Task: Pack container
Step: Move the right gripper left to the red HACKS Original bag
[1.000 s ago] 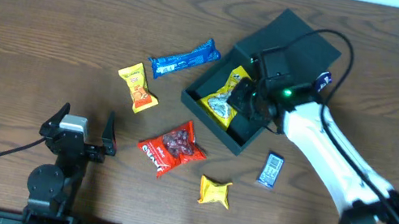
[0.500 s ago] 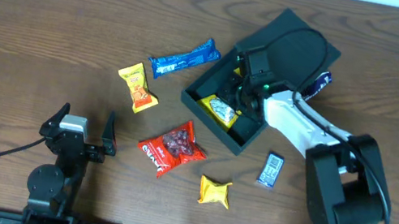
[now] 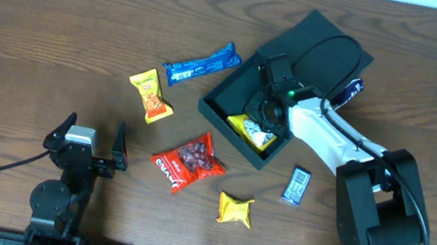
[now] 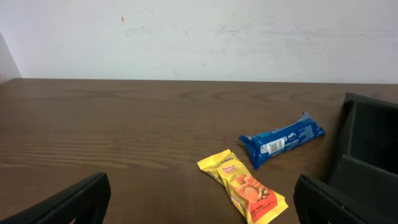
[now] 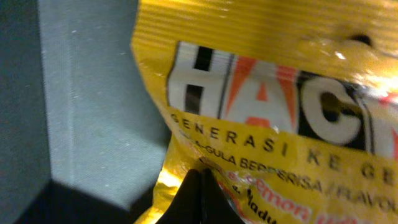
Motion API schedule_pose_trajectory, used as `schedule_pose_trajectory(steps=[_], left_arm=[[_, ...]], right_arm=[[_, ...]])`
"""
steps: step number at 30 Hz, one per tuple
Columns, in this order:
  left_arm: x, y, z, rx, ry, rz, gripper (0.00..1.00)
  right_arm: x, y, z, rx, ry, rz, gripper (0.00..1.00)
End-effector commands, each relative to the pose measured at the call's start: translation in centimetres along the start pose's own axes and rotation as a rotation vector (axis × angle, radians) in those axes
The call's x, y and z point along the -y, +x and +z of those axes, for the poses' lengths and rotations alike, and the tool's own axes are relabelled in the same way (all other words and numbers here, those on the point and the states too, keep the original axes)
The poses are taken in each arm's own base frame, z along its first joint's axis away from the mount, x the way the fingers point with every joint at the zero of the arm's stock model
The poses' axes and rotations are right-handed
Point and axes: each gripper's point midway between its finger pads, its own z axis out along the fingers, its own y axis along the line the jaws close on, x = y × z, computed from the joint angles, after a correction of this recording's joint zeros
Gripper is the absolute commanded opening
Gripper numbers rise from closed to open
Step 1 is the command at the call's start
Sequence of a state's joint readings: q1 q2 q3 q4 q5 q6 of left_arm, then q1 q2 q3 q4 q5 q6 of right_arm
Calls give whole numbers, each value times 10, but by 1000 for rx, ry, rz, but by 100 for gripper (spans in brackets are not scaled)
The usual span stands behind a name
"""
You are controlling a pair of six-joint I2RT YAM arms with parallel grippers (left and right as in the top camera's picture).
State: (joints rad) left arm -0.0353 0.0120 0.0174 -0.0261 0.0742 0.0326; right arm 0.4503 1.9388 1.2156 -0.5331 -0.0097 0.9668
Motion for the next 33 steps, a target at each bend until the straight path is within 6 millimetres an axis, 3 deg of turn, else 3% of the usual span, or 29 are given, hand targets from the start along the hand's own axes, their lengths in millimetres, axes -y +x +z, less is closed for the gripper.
schedule_pose_trajectory(steps=[1, 8, 11, 14, 17, 22, 23, 24, 26, 28, 33], left_arm=[[1, 17, 1, -56, 7, -5, 95], [1, 17, 1, -56, 7, -5, 95], [1, 17, 1, -56, 8, -5, 95], [1, 17, 1, -55, 7, -5, 95], [1, 17, 1, -56, 7, -5, 95], [1, 17, 1, -56, 7, -5, 95], [1, 17, 1, -56, 7, -5, 95], [1, 17, 1, -56, 7, -5, 95], [1, 17, 1, -55, 7, -5, 95], [1, 17, 1, -56, 7, -5, 95], [1, 17, 1, -56, 7, -5, 95]], right_arm=[[20, -5, -4, 66, 89, 28, 2], [7, -9, -27, 101, 36, 34, 2], [-13, -8, -42, 102, -51, 24, 1], [-41, 1, -67, 69, -186, 5, 2], [-52, 7, -91, 81, -235, 4, 2], [-44, 22, -132, 83, -244, 67, 2], [-39, 26, -136, 72, -230, 81, 6], [-34, 31, -139, 57, -215, 88, 35], [-30, 43, -143, 21, -204, 88, 77], [-35, 61, -148, -40, -225, 59, 98], [-61, 118, -165, -214, -321, 16, 99]])
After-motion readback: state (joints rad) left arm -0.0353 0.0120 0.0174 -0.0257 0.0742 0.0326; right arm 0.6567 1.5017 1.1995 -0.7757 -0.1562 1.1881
